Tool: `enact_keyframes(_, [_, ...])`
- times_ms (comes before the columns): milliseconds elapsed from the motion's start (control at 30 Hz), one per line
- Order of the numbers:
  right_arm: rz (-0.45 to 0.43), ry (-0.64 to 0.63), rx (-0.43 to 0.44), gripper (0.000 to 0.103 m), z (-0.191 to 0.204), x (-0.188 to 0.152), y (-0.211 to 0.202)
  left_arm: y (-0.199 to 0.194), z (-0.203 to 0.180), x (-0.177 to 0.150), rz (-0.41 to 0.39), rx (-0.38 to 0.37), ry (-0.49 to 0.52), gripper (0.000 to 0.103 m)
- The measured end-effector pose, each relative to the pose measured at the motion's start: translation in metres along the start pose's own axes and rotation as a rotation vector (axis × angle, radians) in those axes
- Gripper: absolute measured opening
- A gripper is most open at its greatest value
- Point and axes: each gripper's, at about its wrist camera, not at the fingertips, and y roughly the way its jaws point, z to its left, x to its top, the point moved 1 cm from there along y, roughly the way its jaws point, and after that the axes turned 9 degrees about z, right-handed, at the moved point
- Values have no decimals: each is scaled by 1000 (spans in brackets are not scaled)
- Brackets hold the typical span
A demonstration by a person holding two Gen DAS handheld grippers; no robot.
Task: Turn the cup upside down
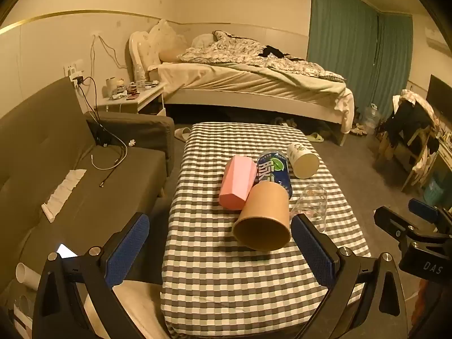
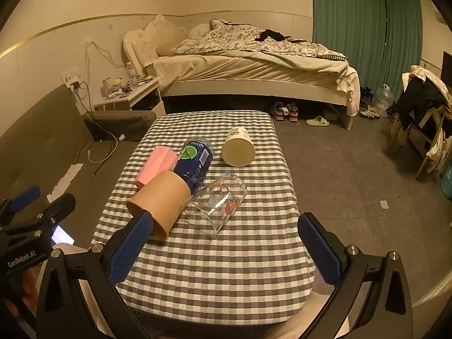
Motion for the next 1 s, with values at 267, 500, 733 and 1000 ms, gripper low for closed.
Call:
enact_keyframes(267, [7, 4, 5, 103, 1, -1, 0, -4, 3, -1, 0, -7, -28, 103])
enact_keyframes(500, [2, 14, 11, 103, -6, -5, -9, -3, 4, -4, 0, -5, -25, 103])
enact_keyframes(733, [11, 10, 5, 103, -1, -5, -2, -2, 4, -3, 4, -7, -25, 103])
enact_keyframes(1000, [15, 9, 5, 103, -1, -5, -1, -1, 4, -4, 9, -7, -25, 103])
